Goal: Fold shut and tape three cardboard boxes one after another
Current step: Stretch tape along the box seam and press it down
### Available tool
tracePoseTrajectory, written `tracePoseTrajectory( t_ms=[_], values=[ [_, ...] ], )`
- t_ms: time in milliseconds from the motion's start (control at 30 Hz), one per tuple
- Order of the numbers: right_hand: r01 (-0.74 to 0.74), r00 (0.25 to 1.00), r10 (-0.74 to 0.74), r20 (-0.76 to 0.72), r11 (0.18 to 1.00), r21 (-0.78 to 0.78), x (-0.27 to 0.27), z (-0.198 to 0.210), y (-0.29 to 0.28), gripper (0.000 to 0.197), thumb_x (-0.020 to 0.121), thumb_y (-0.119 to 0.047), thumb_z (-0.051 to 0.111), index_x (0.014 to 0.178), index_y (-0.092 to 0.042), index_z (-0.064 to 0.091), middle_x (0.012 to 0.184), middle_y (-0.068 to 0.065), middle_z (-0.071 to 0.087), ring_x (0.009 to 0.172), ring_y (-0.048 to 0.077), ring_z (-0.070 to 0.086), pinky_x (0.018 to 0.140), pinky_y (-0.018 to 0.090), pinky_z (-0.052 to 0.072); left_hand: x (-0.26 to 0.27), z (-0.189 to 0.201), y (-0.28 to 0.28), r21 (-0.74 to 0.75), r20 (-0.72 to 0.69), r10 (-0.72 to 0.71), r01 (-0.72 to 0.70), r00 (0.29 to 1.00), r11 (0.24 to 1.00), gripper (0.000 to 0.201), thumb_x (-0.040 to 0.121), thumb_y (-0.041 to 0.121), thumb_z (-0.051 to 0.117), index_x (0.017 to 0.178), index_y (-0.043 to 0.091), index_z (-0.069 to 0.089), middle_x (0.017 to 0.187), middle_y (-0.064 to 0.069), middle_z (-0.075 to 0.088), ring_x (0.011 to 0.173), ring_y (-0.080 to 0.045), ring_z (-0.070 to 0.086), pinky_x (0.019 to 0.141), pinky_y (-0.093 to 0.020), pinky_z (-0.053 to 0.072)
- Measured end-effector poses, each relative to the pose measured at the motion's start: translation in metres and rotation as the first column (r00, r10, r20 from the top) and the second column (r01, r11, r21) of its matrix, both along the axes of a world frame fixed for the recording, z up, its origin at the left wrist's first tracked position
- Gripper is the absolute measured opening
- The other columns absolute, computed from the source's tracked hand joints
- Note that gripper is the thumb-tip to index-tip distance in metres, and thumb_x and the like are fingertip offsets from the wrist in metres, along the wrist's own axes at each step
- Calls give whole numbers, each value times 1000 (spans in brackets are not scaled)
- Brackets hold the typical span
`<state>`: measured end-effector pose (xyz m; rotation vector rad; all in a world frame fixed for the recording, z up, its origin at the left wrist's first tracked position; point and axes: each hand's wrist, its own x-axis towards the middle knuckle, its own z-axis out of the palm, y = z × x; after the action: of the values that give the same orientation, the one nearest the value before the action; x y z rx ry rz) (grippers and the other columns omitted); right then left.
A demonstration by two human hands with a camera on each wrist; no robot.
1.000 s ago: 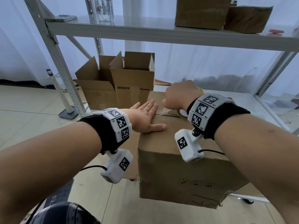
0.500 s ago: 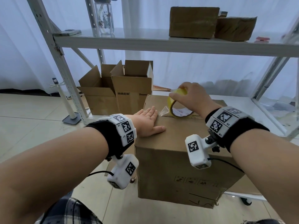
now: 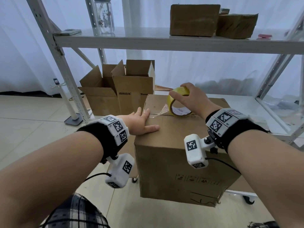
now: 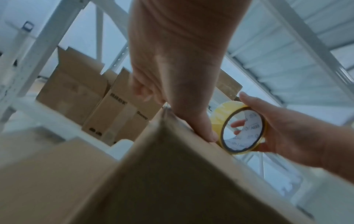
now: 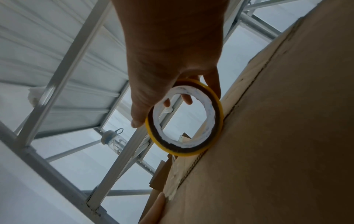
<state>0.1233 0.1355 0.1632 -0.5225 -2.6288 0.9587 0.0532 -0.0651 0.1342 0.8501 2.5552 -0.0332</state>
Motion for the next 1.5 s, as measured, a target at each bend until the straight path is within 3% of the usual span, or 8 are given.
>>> tracePoseTrajectory(
  t_ms=[133, 433, 567, 667, 800, 933, 1200, 1500],
  values=[
    [19, 997, -36, -75, 977, -210, 7, -3, 5, 74, 85, -64, 54, 137, -15, 41, 122, 1, 50, 111, 18, 48, 94, 31, 38, 4, -7, 8, 184, 158, 125, -154, 979, 971, 93, 85, 72, 40, 150, 33, -15, 158, -7, 21, 137, -28, 37, 112, -35, 29],
    [89, 992, -116, -39, 901, -424, -1, -3, 11, 54, 94, -62, 36, 125, -19, 49, 119, 2, 52, 106, 18, 46, 90, 33, 34, -8, -10, 7, 317, 192, 156, -212, 969, 924, 86, 88, 60, 50, 153, 30, 1, 152, -5, 33, 131, -26, 43, 102, -31, 36],
    [114, 993, -114, 18, 944, -311, 0, -10, 27, 57, 99, -53, 31, 126, -10, 56, 124, 9, 58, 109, 22, 50, 95, 32, 36, -8, -6, 15, 365, 118, 161, -193, 980, 911, 80, 88, 57, 54, 150, 24, 17, 148, -9, 36, 127, -26, 45, 101, -32, 38],
    [168, 986, -158, 63, 960, -224, 6, -19, 39, 60, 99, -56, 27, 129, -13, 54, 128, 7, 54, 112, 18, 45, 95, 30, 31, -7, 0, 23, 402, 82, 132, -154, 988, 903, 78, 87, 49, 60, 150, 24, 21, 157, -11, 17, 142, -26, 24, 113, -37, 24],
    [432, 883, -420, 211, 902, -9, 28, -24, 59, 79, 87, -72, 10, 140, -25, 44, 148, 12, 37, 136, 34, 30, 113, 58, 12, -2, 0, 29, 342, 81, 171, -188, 982, 921, 83, 86, 59, 56, 151, 30, 15, 155, -14, 19, 139, -31, 30, 113, -41, 27],
    [500, 783, -475, 401, 865, 49, 51, -34, 74, 83, 81, -80, 23, 149, -33, 25, 156, 18, 15, 142, 43, 14, 114, 60, 8, 3, 0, 31, 361, 77, 187, -202, 979, 910, 82, 89, 55, 54, 152, 21, 14, 152, -8, 32, 134, -26, 40, 106, -30, 33],
    [353, 843, -358, 403, 931, 88, 48, -24, 56, 79, 85, -52, 60, 149, -19, 26, 143, 19, 34, 135, 33, 30, 103, 41, 33, -13, 5, 18, 441, 57, 288, -283, 956, 852, 87, 82, 60, 61, 150, 21, 23, 151, -6, 35, 133, -25, 40, 105, -33, 35],
    [44, 854, -219, 471, 934, 354, -13, -22, 17, 54, 91, -33, 46, 142, -19, 37, 146, 17, 28, 135, 38, 30, 109, 47, 31, -25, 4, -25, 203, 77, 188, -200, 979, 959, 99, 71, 69, 65, 149, 30, 19, 156, -7, 13, 139, -28, 28, 112, -42, 29]
  ],
)
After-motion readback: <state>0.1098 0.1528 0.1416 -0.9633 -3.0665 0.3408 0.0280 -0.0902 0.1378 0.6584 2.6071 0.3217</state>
